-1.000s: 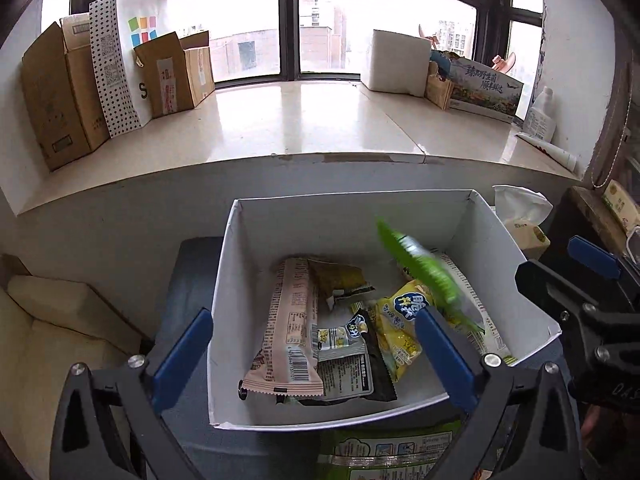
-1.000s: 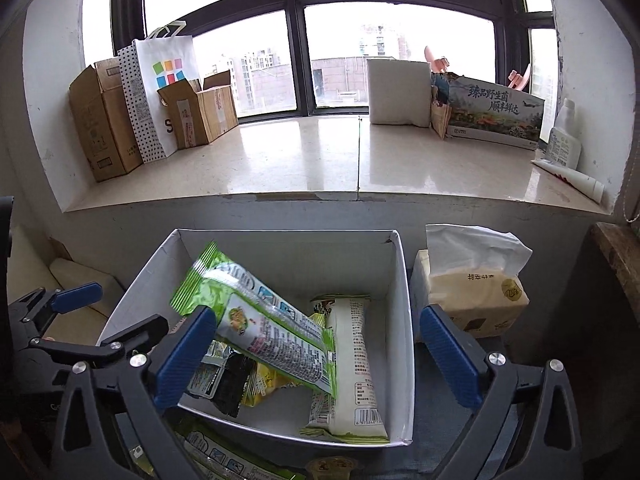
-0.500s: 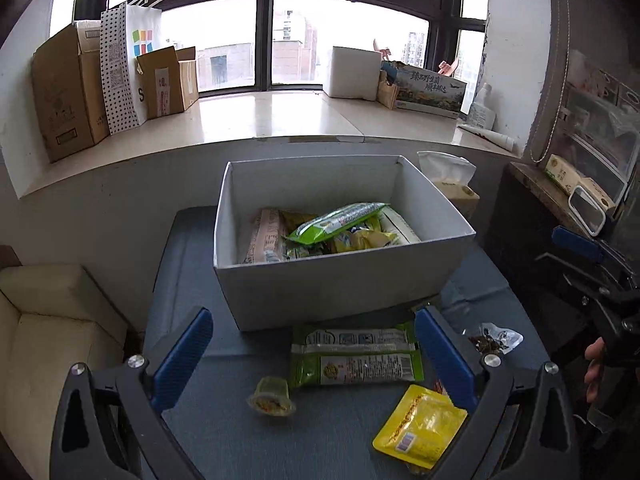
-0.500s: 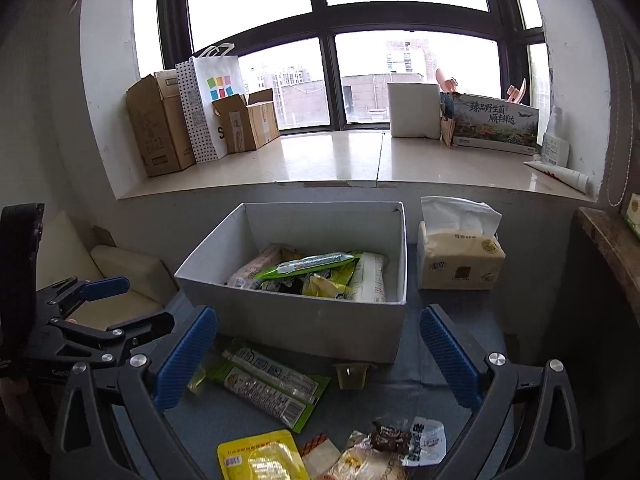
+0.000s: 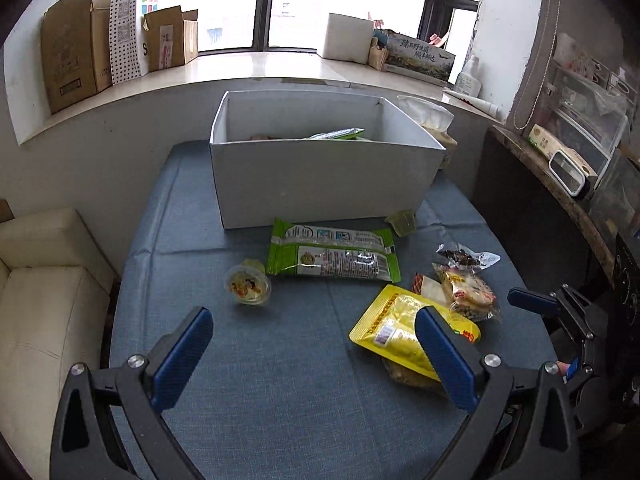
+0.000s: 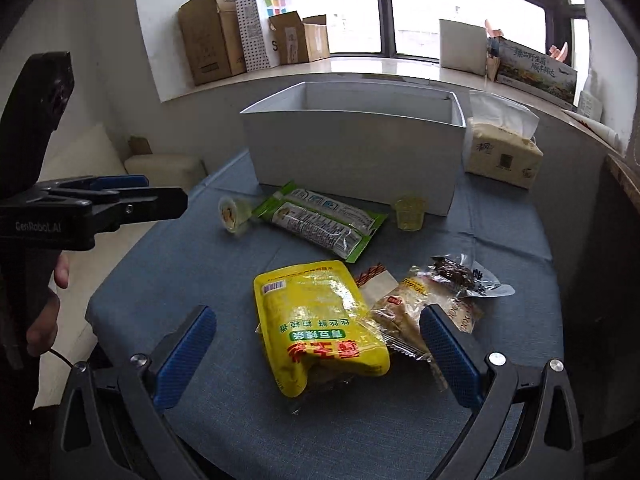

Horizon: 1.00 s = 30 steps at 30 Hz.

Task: Organize snacks
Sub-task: 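Grasp the yellow noodle pack with the right gripper and lift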

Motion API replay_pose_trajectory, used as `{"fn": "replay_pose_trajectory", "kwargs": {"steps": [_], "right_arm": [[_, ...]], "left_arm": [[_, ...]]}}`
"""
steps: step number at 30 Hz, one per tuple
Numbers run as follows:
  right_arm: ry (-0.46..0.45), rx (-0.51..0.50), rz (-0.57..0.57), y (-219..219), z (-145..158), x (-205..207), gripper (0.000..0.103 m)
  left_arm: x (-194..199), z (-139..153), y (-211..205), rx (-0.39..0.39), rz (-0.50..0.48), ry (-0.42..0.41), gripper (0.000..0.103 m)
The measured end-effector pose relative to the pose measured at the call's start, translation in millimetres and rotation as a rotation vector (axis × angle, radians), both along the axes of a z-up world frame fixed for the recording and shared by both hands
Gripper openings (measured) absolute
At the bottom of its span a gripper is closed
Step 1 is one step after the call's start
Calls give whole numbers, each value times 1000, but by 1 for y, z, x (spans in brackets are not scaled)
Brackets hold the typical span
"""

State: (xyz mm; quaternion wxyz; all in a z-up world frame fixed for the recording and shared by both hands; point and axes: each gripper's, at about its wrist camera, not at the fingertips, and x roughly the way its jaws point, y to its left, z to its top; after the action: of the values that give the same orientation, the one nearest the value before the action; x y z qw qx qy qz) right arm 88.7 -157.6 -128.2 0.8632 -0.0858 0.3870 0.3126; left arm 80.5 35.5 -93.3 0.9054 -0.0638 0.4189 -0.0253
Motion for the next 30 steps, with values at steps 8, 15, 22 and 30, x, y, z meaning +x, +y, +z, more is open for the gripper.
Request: {"fn": "replay_pose_trajectory", "kwargs": {"steps": [8, 15, 22, 30], "right_arm": [[25, -136, 113, 40, -31, 12, 103], [58, -239, 128, 59, -56, 26, 100], [62, -206, 100, 50, -52, 18, 67], [84, -89, 105, 45, -32, 6, 37]], "left_arm": [[-5, -7, 2, 3, 3, 14, 103], [-6, -16, 4, 3, 7, 42, 103], [-9, -21, 8, 0, 9, 48, 103], [-7, -23, 11, 4, 23, 58, 103]]}}
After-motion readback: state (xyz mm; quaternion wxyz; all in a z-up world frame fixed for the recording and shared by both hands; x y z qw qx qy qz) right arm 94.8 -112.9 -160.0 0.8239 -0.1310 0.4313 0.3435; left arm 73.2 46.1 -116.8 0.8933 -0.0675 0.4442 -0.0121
